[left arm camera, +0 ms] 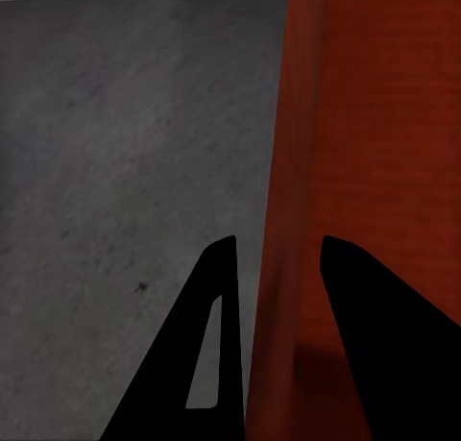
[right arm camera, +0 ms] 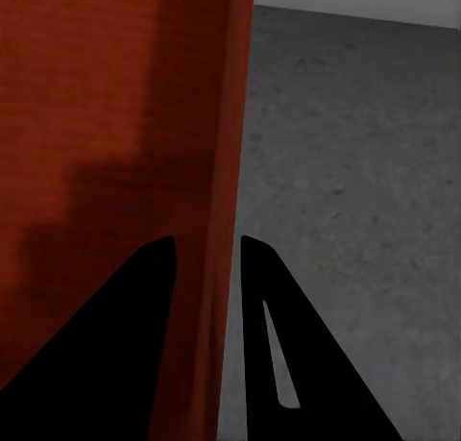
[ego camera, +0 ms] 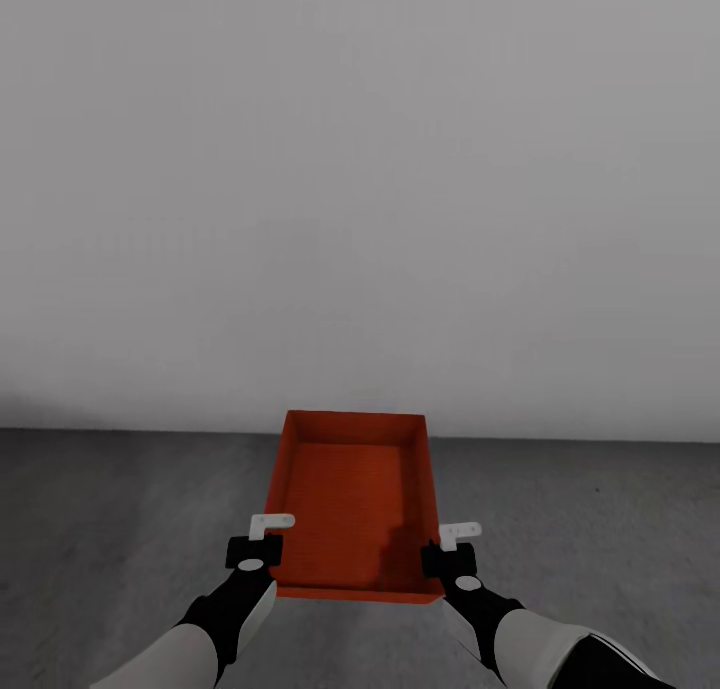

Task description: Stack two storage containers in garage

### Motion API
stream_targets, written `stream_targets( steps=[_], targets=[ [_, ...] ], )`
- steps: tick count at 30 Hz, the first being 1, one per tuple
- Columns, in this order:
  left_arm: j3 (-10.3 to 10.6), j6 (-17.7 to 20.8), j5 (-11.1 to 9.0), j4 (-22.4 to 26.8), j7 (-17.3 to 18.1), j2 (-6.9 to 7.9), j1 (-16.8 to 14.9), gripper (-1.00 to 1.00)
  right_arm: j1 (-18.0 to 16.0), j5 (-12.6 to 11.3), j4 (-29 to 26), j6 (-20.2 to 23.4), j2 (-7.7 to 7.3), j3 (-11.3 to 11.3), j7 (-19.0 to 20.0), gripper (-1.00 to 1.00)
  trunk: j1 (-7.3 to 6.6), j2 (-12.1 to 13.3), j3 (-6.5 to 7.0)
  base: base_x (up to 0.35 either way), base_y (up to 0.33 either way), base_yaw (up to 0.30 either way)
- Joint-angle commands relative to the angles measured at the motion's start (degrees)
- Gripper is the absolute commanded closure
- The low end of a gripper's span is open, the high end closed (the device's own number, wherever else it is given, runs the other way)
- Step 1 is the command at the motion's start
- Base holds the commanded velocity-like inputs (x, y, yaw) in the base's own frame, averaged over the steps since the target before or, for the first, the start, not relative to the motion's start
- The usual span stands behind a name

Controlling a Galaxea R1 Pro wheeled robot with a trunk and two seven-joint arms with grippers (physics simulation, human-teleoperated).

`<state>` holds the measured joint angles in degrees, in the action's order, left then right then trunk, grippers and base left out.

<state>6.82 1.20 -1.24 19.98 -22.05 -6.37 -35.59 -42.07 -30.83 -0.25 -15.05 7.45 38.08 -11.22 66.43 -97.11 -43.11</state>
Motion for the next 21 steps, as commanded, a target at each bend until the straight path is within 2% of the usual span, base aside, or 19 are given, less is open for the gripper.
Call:
stream_targets(
  steps=[1,21],
  targets=[
    [-1.2,0.1,-3.5,2.0,-0.5,-0.62,-0.1,1.0,0.0,-1.5,0.2,-0.4,0.02,-1.0,-1.6,1.0,-0.01,0.0,-0.14,0.0,0.0,0.0],
    [-1.2,0.1,-3.5,2.0,-0.5,-0.62,-0.1,1.0,0.0,-1.4,0.2,-0.4,0.02,-1.0,-1.6,1.0,-0.01,0.0,-2.02,0.0,0.0,0.0]
  ],
)
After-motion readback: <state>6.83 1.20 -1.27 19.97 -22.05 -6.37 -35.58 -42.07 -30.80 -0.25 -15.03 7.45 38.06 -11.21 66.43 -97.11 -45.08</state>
